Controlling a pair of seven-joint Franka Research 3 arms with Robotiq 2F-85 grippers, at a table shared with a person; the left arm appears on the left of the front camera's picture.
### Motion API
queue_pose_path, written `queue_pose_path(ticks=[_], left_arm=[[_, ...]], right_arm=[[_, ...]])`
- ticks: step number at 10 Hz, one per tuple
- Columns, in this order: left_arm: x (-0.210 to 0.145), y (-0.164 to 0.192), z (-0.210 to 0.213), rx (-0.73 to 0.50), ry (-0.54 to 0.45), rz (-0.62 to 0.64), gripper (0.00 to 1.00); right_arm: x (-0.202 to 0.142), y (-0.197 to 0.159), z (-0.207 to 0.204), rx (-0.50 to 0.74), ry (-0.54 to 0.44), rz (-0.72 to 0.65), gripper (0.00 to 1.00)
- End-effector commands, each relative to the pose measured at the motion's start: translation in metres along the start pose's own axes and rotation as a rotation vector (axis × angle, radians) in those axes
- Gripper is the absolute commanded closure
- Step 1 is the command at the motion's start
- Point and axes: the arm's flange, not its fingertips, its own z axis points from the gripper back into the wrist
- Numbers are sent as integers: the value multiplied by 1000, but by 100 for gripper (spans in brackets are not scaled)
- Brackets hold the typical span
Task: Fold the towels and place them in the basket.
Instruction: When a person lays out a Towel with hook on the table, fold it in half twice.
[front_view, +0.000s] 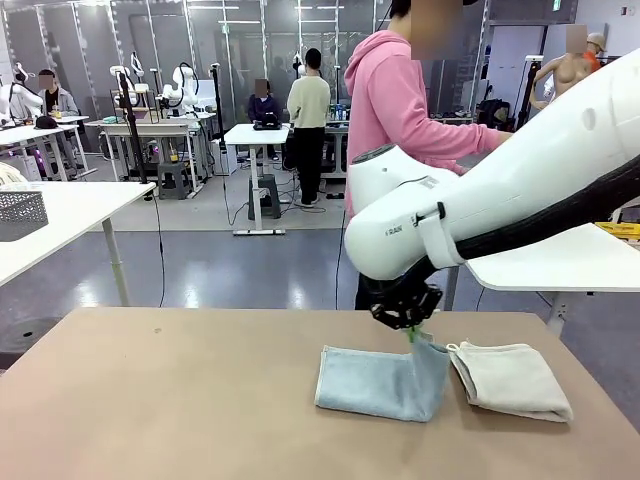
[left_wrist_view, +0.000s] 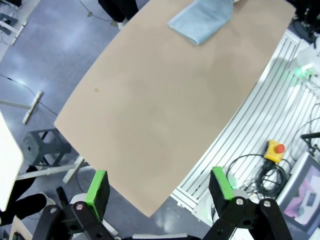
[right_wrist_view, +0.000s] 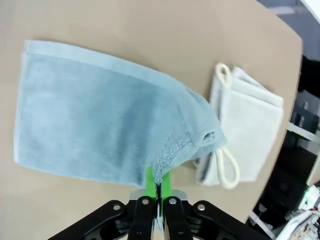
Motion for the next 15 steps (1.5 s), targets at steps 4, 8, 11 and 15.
queue_pose_path(ticks=[4,8,11,15], left_arm=[[0,0,-1,16,9,-10,0],[0,0,-1,16,9,-10,0],[0,0,-1,16,9,-10,0],[0,0,-1,16,9,-10,0]], right_arm=[[22,30,-16,291,-67,-8,100],[40,66,-59,410,-35,10,100],[43,75,-63,472,-36,21,57],[35,73,-53,508,-51,11,0]])
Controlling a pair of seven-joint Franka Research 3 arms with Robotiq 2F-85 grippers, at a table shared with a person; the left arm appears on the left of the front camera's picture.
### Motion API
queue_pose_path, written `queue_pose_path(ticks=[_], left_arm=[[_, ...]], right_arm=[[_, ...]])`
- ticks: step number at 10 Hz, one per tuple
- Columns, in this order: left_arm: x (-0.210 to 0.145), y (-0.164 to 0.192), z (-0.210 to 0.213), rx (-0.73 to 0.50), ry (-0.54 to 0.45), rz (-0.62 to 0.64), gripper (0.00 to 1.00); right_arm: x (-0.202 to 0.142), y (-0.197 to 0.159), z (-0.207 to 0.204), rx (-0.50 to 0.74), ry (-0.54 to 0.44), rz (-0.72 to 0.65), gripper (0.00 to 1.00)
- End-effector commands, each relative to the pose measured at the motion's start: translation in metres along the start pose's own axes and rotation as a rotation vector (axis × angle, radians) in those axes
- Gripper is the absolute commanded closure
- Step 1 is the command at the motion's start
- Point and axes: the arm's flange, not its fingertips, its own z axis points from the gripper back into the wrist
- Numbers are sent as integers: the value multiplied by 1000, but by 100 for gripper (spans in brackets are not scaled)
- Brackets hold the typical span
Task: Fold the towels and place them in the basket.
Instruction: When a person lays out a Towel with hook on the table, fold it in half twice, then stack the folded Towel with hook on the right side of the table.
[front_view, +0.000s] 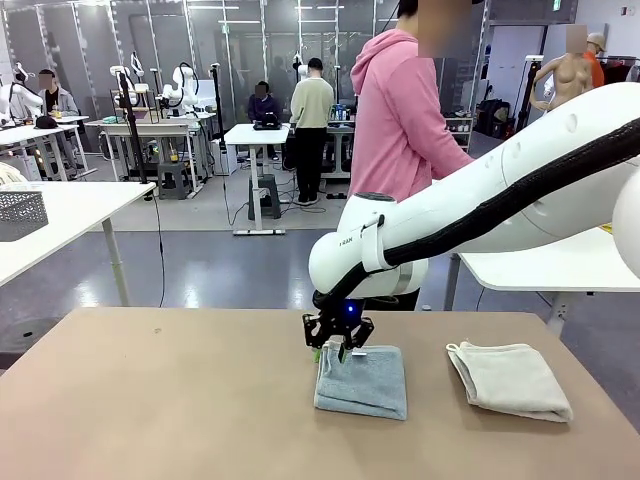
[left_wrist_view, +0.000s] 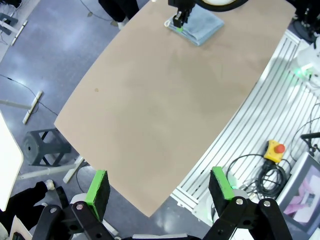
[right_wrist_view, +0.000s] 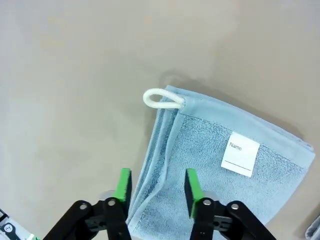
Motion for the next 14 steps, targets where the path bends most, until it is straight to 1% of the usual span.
queue_pose_path(ticks=[1,2,3,4,14], left_arm=[[0,0,-1,16,9,-10,0],[0,0,-1,16,9,-10,0],[0,0,-1,16,9,-10,0],[0,0,-1,16,9,-10,0],[0,0,-1,16,9,-10,0]], right_arm=[[-12,-5,10,43,-29,16,0],[-14,-8,15,50,-36,14,16],[-13,-15,16,65,-32,9,16],[-2,1,11,14,-14,0,16],[-2,1,11,14,-14,0,16]])
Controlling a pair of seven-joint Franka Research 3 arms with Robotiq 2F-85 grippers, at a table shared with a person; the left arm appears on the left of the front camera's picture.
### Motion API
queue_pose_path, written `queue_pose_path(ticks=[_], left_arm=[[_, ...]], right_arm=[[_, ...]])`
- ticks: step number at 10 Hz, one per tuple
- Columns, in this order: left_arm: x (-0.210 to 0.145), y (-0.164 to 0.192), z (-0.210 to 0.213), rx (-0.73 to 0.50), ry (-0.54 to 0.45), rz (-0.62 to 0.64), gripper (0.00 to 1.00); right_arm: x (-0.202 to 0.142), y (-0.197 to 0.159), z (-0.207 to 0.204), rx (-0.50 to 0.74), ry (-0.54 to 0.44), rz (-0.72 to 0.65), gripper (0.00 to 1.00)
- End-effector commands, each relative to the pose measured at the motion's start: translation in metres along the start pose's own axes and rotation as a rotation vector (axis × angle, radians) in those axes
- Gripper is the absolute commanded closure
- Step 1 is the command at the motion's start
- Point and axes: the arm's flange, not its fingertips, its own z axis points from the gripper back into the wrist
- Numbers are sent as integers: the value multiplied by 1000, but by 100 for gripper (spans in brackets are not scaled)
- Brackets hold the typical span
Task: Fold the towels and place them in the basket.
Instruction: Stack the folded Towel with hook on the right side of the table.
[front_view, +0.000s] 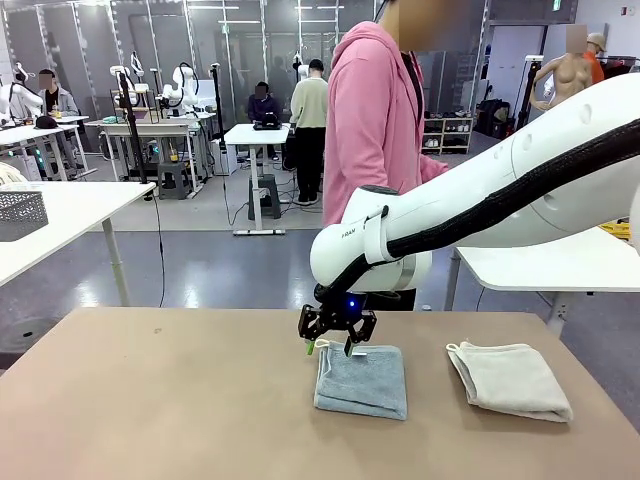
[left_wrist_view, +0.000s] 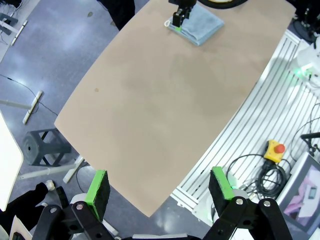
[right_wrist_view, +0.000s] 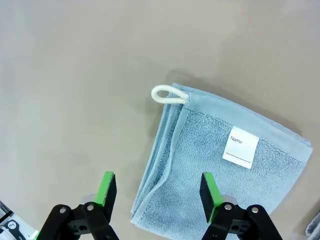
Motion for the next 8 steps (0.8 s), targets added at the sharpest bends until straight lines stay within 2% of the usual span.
queue_pose_path(ticks=[1,3,4,5,6,8], left_arm=[[0,0,-1,16,9,-10,0],[0,0,-1,16,9,-10,0],[0,0,-1,16,9,-10,0],[0,0,-1,16,9,-10,0],[0,0,-1,16,9,-10,0],[0,0,-1,16,9,-10,0]], right_arm=[[2,1,-1,-8,-3,-2,16],[0,0,0,0,0,0,15],[-25,-4,33,1,-62,8,15],[-52,-18,56,20,-101,-8,15],[-73,-41,70,82,-95,-36,15],[-97,-86,79,191,-146,-109,15]])
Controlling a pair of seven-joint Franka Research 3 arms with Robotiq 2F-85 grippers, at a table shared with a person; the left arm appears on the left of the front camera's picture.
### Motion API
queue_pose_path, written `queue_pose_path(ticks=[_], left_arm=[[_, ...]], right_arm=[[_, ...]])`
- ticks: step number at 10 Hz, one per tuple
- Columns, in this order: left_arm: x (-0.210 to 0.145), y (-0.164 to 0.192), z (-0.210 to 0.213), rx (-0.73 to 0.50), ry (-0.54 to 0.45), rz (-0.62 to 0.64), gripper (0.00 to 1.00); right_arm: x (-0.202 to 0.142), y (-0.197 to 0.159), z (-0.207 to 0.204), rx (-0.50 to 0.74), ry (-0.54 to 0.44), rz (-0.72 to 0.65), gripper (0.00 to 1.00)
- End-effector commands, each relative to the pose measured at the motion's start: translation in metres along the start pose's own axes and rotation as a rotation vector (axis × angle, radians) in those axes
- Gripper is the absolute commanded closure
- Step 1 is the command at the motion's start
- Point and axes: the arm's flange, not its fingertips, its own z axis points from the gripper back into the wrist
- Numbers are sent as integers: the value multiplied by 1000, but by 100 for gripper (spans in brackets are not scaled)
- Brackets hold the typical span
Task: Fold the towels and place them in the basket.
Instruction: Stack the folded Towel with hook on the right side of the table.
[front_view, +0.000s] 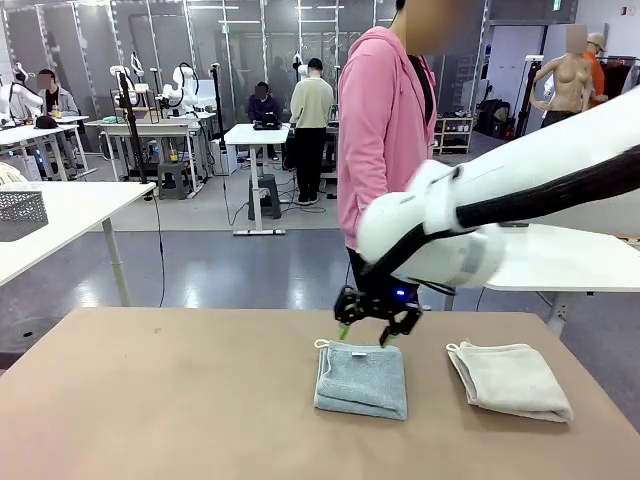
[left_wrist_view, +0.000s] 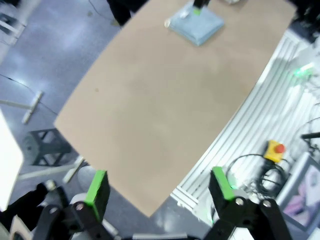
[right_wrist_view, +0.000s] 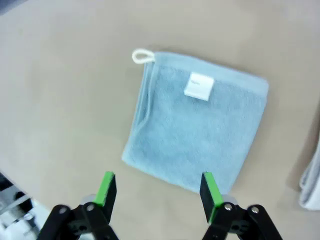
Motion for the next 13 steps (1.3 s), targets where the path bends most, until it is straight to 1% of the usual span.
queue_pose_path(ticks=[1,3,5,6,7,10,13], left_arm=[[0,0,-1,16,8,-10,0],[0,0,-1,16,8,-10,0],[0,0,-1,16,8,-10,0],[0,0,-1,16,8,-10,0],[0,0,-1,16,8,-10,0],[0,0,-1,16,8,-10,0],[0,0,-1,16,8,-10,0]], right_arm=[[-26,-58,0,148,-33,-39,15],[-33,-100,-13,252,-39,-65,15],[-29,-128,-35,289,-57,-95,15],[-25,-141,-46,349,-47,-102,15],[-19,-152,-56,382,-62,-112,15],[-6,-162,-78,403,-47,-142,15],[-2,-162,-91,433,-35,-149,15]])
